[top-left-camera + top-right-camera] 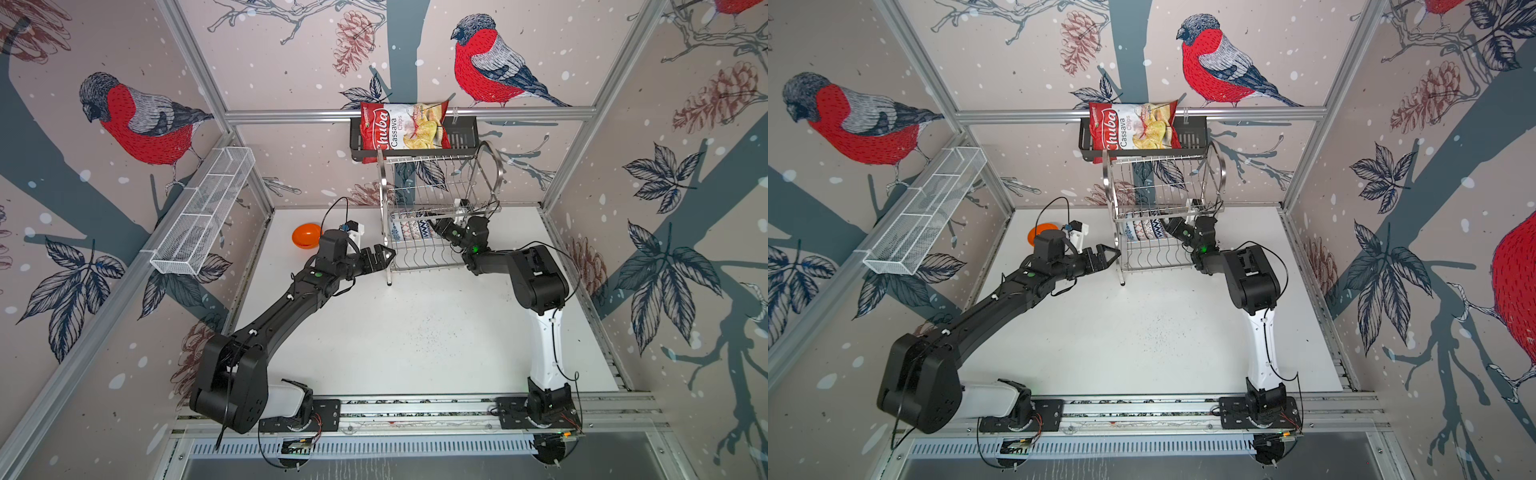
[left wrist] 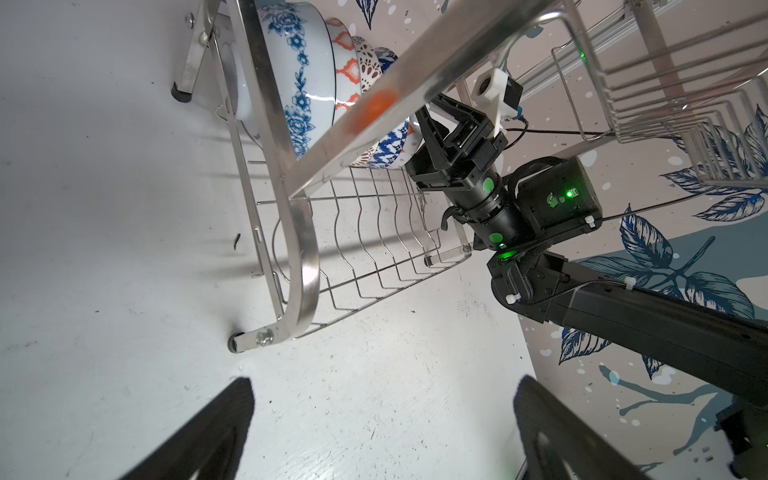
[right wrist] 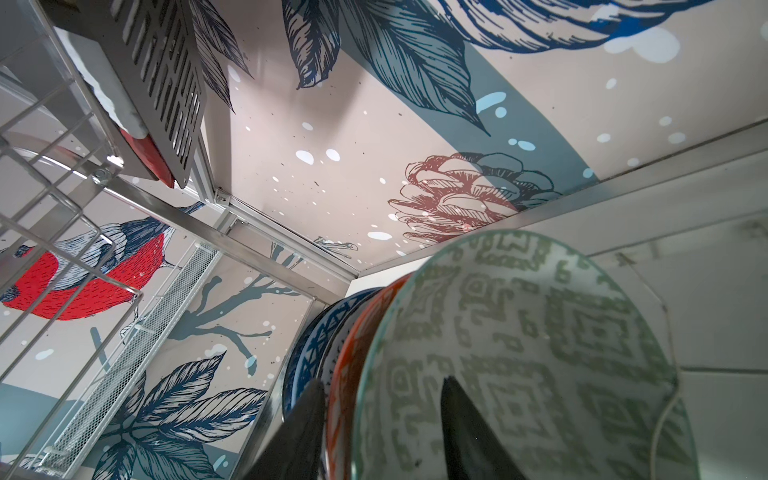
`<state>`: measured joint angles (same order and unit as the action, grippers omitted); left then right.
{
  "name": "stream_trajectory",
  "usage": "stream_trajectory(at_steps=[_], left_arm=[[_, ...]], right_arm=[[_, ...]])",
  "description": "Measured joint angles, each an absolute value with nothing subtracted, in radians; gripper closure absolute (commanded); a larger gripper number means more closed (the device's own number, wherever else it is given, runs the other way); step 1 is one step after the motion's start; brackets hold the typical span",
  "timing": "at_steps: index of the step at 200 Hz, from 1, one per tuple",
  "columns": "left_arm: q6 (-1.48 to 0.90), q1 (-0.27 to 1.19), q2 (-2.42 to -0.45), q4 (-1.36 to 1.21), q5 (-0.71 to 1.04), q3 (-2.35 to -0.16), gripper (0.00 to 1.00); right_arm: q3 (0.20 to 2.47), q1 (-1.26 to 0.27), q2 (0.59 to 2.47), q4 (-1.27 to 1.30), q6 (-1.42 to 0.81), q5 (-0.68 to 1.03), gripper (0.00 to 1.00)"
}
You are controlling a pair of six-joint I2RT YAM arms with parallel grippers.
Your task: Load the bowls into the dish rack
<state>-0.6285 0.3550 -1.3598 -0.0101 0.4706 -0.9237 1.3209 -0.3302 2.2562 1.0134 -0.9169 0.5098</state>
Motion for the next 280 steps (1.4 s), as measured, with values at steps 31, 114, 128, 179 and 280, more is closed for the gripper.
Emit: stream_trajectory(at_steps=[31,114,128,179,280], left_arm=[[-0.628,0.355,-1.36,-0.01,0.471,-0.924,0.02],[-0.628,0.355,-1.36,-0.01,0.471,-0.924,0.02],[-0.628,0.355,-1.36,-0.01,0.471,-0.924,0.02],[-0.628,0.355,-1.36,-0.01,0.471,-0.924,0.02],[-0.628,0.355,-1.359,-0.01,0.47,-0.924,0.02]], right_arm=[[1.327,-0.325,2.259,1.015,-0.934,0.501,0.56],[1.322,-0.326,2.258,1.024,-0.948,0.501,0.49],[1.314,-0.33,2.248,1.018,-0.948,0.501,0.44],[1.257,-0.347,2.191,0.984,-0.94,0.426,0.36],[1.137,-0.357,2.116,0.992,-0.912,0.337,0.17]])
